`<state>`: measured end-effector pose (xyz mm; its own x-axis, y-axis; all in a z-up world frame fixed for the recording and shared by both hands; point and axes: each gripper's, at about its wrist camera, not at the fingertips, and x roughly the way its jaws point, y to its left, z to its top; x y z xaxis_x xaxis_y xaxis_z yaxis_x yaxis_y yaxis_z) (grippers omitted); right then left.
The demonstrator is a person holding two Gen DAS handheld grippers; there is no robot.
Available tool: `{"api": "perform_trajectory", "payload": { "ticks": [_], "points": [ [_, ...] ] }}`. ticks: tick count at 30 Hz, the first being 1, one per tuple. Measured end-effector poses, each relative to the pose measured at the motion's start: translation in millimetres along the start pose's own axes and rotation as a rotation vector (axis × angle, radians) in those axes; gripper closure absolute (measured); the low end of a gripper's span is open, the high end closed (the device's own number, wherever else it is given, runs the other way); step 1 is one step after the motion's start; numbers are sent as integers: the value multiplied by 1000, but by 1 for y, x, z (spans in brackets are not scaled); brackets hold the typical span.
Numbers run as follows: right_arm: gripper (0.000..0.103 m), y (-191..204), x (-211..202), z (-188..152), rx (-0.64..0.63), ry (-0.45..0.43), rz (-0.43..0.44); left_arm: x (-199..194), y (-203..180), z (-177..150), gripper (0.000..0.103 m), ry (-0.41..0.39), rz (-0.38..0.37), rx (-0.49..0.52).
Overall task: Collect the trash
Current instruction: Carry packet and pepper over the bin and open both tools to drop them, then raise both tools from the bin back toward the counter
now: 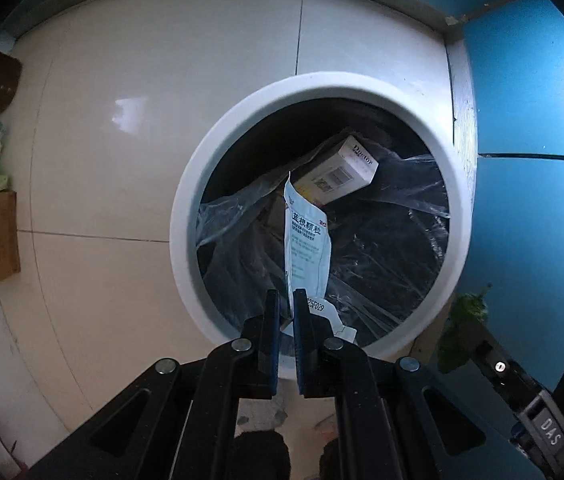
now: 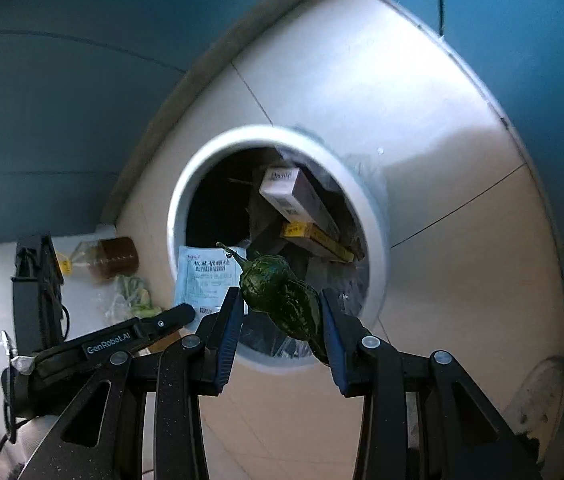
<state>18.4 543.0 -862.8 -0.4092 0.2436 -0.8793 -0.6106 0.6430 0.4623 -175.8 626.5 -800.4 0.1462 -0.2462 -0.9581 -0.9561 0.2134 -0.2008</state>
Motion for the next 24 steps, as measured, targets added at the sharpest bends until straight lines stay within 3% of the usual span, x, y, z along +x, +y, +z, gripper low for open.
{"api": "perform_trajectory", "payload": {
  "ticks": [6, 7, 8, 9, 10, 12, 14, 18, 24],
  "points": [
    [58, -1, 14, -5, -48, 46, -45, -4, -1, -10, 95, -11, 23, 19],
    [54, -1, 13, -5, -57, 55, -62, -9, -2, -13, 93, -25, 25, 18],
    [41, -1, 12, -8, -60, 63, -68, -13, -2, -16, 91, -48, 27, 18],
    [30, 0, 8, -11, -66, 60, -74, -22, 0, -20, 78, -79, 45, 23],
    [26, 3, 3, -12, -88, 50, -103, -26, 0, -23, 49, -105, 63, 27],
    [13, 12, -9, -15, -134, 25, -156, -41, 1, -29, 5, -151, 111, 36],
    [2, 20, -23, -21, -180, 3, -225, -55, 0, -35, 3, -185, 157, 46],
    [0, 37, -61, -35, -255, -53, -346, -99, 0, -58, 3, -267, 265, 69],
    [0, 66, -129, -59, -316, -79, -419, -167, -6, -100, 3, -338, 313, 78]
  ]
}}
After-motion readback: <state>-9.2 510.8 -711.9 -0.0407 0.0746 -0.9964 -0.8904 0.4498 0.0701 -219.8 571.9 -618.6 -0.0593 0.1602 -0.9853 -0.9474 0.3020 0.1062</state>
